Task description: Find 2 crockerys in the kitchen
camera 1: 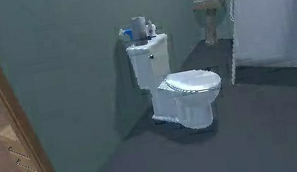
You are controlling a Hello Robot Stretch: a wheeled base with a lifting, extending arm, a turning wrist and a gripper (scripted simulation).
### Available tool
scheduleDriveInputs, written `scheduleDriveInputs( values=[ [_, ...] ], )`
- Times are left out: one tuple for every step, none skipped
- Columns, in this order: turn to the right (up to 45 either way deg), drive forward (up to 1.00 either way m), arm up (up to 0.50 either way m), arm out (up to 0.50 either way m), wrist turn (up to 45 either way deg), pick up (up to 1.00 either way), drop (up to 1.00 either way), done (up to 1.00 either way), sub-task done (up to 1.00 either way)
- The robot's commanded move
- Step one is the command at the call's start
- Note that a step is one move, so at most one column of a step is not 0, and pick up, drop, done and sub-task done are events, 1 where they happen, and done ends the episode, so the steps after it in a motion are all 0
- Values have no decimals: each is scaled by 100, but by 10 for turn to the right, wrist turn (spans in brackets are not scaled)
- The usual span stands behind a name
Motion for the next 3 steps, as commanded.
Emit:
scheduleDriveInputs(
  values=[
    [390, 0, 0, 0, 0, 0, 0, 0, 0],
    [0, 100, 0, 0, 0, 0, 0, 0, 0],
    [0, 80, 0, 0, 0, 0, 0, 0, 0]
  ],
)
